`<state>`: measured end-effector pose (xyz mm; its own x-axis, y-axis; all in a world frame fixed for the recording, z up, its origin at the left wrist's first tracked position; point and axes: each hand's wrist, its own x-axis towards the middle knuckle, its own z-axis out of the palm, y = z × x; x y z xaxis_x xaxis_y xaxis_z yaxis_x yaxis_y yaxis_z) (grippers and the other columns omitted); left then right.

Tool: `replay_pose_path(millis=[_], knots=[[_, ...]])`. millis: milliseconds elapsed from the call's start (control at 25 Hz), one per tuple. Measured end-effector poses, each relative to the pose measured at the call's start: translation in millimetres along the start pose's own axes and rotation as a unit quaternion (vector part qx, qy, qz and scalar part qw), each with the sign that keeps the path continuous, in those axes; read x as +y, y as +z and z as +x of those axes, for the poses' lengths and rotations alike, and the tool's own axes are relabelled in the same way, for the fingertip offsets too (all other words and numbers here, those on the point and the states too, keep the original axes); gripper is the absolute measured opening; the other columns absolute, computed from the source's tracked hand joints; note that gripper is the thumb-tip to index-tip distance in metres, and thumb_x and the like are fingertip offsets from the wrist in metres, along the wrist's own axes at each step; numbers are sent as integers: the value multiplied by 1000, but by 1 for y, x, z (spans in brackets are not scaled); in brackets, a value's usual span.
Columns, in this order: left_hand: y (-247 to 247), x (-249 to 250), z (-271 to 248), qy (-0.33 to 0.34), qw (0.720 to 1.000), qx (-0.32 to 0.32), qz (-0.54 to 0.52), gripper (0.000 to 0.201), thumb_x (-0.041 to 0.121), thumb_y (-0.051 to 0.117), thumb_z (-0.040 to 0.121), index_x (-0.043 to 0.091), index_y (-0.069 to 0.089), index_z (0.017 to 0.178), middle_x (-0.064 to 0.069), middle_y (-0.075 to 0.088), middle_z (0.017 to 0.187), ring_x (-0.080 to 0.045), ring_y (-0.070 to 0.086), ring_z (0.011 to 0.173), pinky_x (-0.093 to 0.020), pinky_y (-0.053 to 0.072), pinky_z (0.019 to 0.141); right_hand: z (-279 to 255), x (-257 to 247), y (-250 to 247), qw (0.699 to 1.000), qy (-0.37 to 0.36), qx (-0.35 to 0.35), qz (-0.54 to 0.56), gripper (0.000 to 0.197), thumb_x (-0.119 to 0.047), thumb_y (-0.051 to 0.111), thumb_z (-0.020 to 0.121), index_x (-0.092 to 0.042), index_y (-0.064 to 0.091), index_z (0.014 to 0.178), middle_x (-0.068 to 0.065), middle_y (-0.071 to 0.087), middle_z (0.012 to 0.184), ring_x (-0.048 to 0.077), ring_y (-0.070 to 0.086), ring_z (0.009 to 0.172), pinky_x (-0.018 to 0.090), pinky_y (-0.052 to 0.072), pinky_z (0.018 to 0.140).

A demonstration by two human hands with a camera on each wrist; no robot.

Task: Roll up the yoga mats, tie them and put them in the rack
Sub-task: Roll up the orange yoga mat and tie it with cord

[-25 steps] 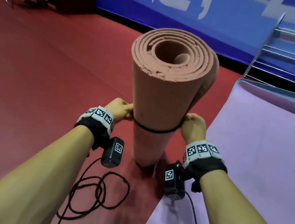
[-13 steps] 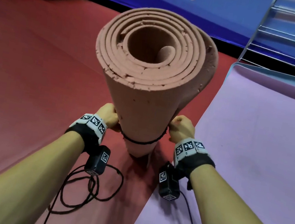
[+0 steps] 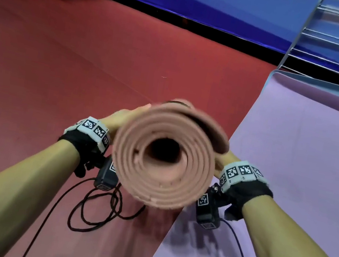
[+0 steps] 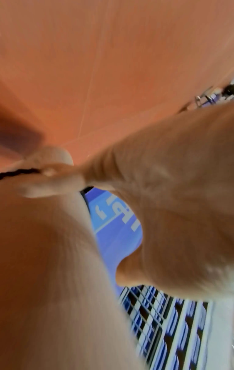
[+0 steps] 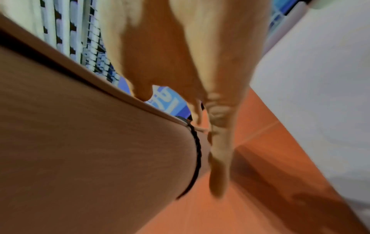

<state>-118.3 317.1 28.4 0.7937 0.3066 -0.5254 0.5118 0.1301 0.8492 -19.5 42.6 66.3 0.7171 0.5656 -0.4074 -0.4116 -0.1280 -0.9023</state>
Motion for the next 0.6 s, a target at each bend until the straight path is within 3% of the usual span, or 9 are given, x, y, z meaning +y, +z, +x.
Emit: replay_pose_path(millis=[80,160,200,240,320,360,440,520,600], knots=[[34,3,-27,-55,995,-58,52,97,78,68,61,2,59,120,-20,67,114,-31,69,96,-39,59,74,3,18,3,994,71,-40,69,40,-38,54,100,-5,66,119,17,70,105,21,69,89,36,56,86],[56,-14,-34,-48,988,-108,99,101,68,81,56,-6,60,121,-20,70,111,-32,68,99,-43,55,91,17,45,4,994,89,-48,52,39,-24,58,98,-1,61,129,15,70,116,21,67,96,29,57,77],[53,-28,-25,-35,991,-94,91,102,62,86,50,-6,60,122,-18,71,110,-30,69,100,-43,53,96,23,57,6,996,84,-39,19,39,-17,61,96,1,59,130,15,70,115,21,67,96,25,58,72],[56,-39,-16,-22,993,-79,84,102,58,87,47,-5,61,122,-15,73,108,-27,70,99,-42,52,98,27,65,7,997,67,-24,-17,41,-15,66,93,2,58,129,12,71,113,20,67,98,26,58,76],[57,-59,8,15,995,-18,96,99,57,86,53,0,58,128,-5,72,109,-18,70,96,-38,50,99,41,84,-1,997,40,19,-71,50,-23,75,86,-1,57,128,8,72,113,21,68,106,39,53,99],[61,-61,16,29,995,2,95,96,55,85,60,2,54,134,0,69,111,-13,68,94,-34,49,97,51,90,-6,994,23,37,-96,54,-30,78,82,-4,59,125,7,73,111,20,68,106,43,50,104],[66,-65,32,42,994,28,94,86,42,82,74,7,44,143,1,63,112,-6,64,90,-26,46,89,67,105,-11,989,9,44,-141,44,-37,76,80,-12,65,115,4,75,107,20,69,105,45,48,105],[71,-77,58,39,994,36,98,86,38,81,76,11,41,146,-2,62,120,-9,63,96,-23,44,88,85,121,-16,987,24,35,-153,31,-32,68,89,-17,66,116,3,73,111,22,68,108,47,48,105],[75,-89,80,41,991,54,116,93,44,86,70,16,41,147,-3,60,131,-13,61,106,-25,43,92,105,141,-21,986,41,31,-157,48,-46,66,82,-28,62,126,-4,72,116,25,67,111,53,50,101]])
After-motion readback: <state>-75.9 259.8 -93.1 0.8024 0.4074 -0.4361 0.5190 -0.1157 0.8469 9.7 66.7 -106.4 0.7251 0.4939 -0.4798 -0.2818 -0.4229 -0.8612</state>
